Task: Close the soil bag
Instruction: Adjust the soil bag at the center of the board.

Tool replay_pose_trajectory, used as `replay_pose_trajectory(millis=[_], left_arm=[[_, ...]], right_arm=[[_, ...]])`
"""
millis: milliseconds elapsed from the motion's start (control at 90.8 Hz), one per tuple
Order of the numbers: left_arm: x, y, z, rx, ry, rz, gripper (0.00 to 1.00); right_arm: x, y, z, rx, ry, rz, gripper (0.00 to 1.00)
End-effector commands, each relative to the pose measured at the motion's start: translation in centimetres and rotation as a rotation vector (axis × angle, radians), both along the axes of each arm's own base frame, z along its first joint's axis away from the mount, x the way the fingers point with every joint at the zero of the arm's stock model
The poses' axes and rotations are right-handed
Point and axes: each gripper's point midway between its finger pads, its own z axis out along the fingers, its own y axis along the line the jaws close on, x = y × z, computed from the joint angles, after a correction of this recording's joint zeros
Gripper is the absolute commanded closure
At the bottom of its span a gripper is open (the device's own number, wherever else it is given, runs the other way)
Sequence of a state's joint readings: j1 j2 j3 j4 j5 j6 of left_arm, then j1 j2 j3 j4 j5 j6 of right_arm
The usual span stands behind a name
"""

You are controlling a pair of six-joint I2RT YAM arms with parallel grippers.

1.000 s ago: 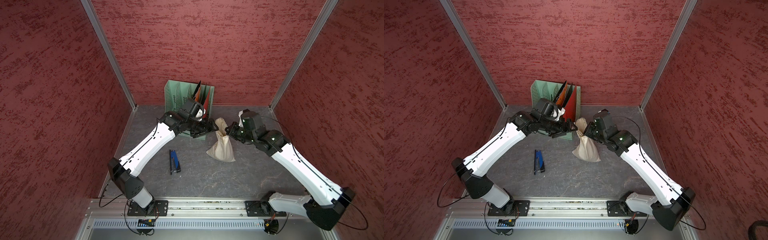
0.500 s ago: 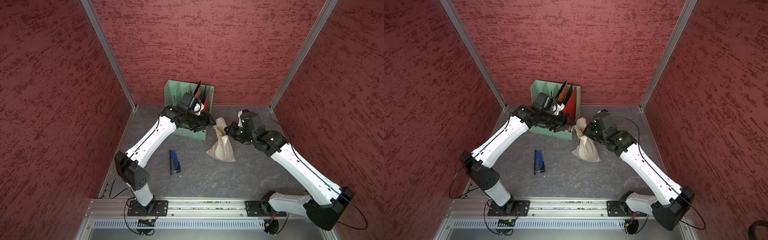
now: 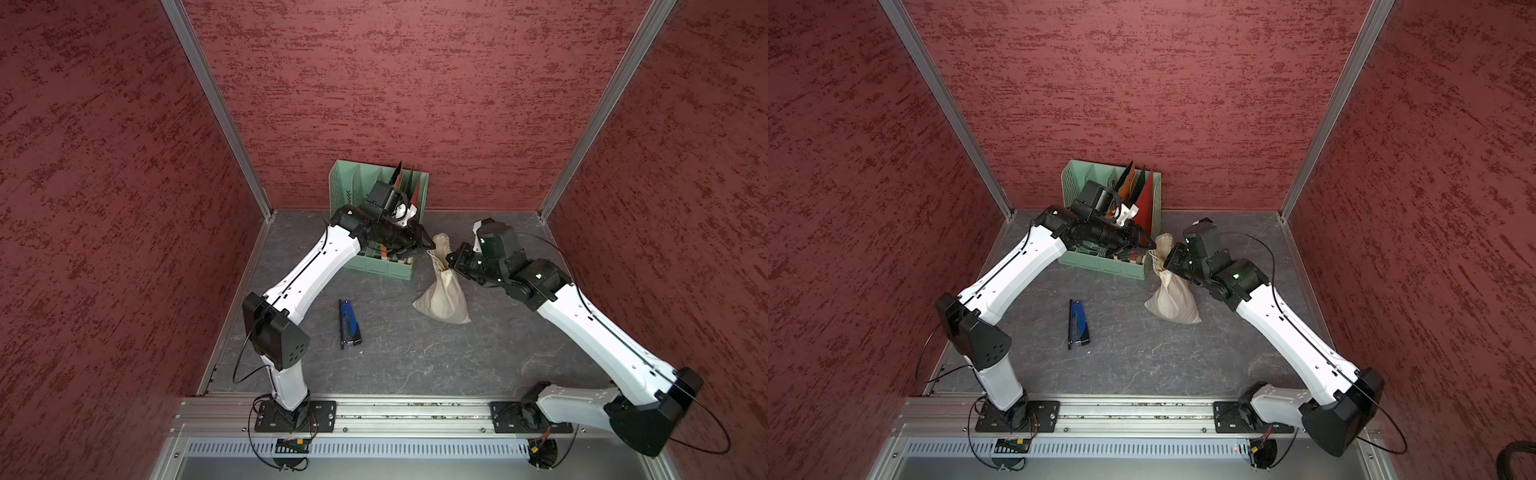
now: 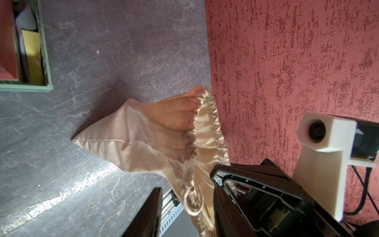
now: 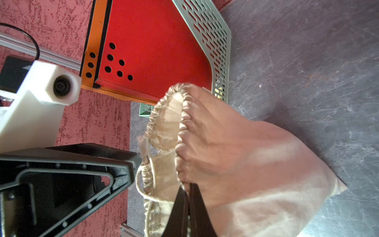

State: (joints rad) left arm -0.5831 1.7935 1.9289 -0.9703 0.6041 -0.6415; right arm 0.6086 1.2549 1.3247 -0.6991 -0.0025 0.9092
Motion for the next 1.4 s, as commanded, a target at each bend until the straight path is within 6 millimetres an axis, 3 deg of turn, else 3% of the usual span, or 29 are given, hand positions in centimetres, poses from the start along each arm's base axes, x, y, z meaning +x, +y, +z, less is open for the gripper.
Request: replay_pose_trajectory(millis=[0, 176, 342, 749, 1124, 1267, 1388], left_arm=[[0.3, -0.4, 0.2, -0.016, -0.007, -0.023, 0.64], [0.7, -1.0, 0.3, -0.029, -0.005, -0.033, 0.75], [0.8, -0.9, 0.4, -0.025, -0.006, -0.041, 1.00], [0.9, 1.1, 2.7, -0.096, -0.011, -0.014, 1.00], [0.4, 0.3, 4.7, -0.204, -0.001, -0.096, 1.00], [0.4, 0.7, 5.2, -0.215, -0.005, -0.104, 1.00], [0.1, 0.8, 5.6, -0.229, -0.006, -0.126, 1.00]], right_arm=[[0.3, -0.2, 1.0, 0.014, -0.038, -0.015, 1.00], [0.1, -0.4, 1.0, 0.012, -0.038, -0.020, 1.00], [0.0, -0.7, 0.8, 0.010, -0.031, -0.030, 1.00], [0.1, -2.1, 1.0, -0.056, -0.051, -0.075, 1.00], [0.1, -2.8, 1.0, -0.174, -0.044, 0.013, 1.00], [0.3, -3.4, 1.5, -0.193, -0.039, 0.051, 0.64], [0.4, -3.5, 2.9, -0.208, -0.075, 0.105, 0.45]])
